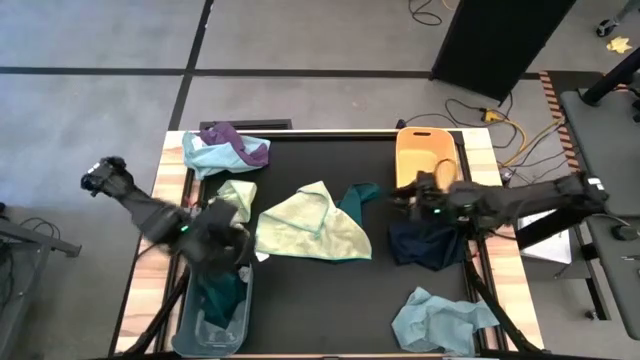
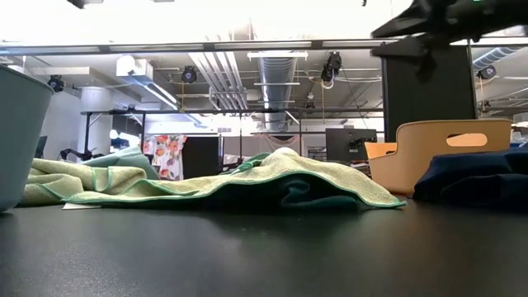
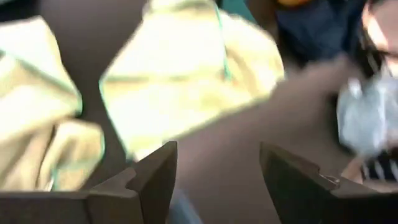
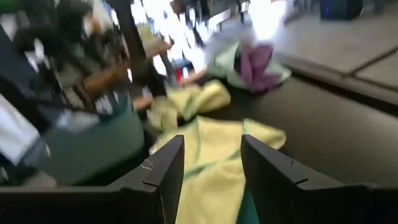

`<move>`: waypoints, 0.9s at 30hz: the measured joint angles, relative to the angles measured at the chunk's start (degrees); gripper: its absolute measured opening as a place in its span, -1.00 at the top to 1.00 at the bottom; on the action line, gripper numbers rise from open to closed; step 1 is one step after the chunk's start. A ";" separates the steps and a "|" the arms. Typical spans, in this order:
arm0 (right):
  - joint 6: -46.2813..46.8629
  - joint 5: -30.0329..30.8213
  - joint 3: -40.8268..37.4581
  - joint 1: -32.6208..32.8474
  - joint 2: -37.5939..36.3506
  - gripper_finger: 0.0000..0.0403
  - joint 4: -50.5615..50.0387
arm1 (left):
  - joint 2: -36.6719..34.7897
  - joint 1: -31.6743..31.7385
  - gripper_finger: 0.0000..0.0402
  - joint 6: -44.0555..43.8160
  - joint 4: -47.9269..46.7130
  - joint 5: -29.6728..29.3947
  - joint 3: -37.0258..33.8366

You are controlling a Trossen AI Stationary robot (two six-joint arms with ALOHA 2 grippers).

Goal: Sort microfiber towel by color & place in baskets
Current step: Put the dark green microfiber towel into the green bin

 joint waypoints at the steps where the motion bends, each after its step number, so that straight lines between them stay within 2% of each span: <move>1: -0.32 -0.11 1.41 0.22 2.50 0.27 0.05 | 0.45 2.70 -0.06 2.85 2.02 0.11 -0.74; 3: -0.55 -0.35 3.65 0.75 7.27 0.28 -1.24 | 1.49 8.63 -0.06 11.51 9.10 1.40 -2.61; 6: -0.44 -0.76 8.54 1.82 12.06 0.29 -4.80 | 4.13 17.38 -0.06 27.44 26.65 5.50 -5.32; 8: 0.62 -3.15 12.63 2.26 14.00 0.32 -13.15 | 6.92 22.23 -0.06 36.74 38.97 7.69 -6.98; 11: 2.37 -3.15 19.21 3.82 16.54 0.40 -28.04 | 12.08 27.89 -0.06 45.27 50.00 11.65 -7.21; 14: 3.55 -3.07 24.08 5.83 17.49 0.50 -39.18 | 17.80 31.74 -0.06 49.47 51.21 13.81 -5.47; 17: 5.53 -3.12 25.79 7.81 17.93 0.60 -46.74 | 23.59 34.36 -0.06 51.98 51.16 14.65 -3.26; 24: 11.19 -2.76 25.51 10.39 17.71 0.71 -48.47 | 37.44 37.18 0.03 51.99 52.03 14.97 6.65; 27: 12.59 0.34 25.57 11.67 17.68 0.70 -48.43 | 43.33 37.72 0.06 50.53 49.58 15.03 13.16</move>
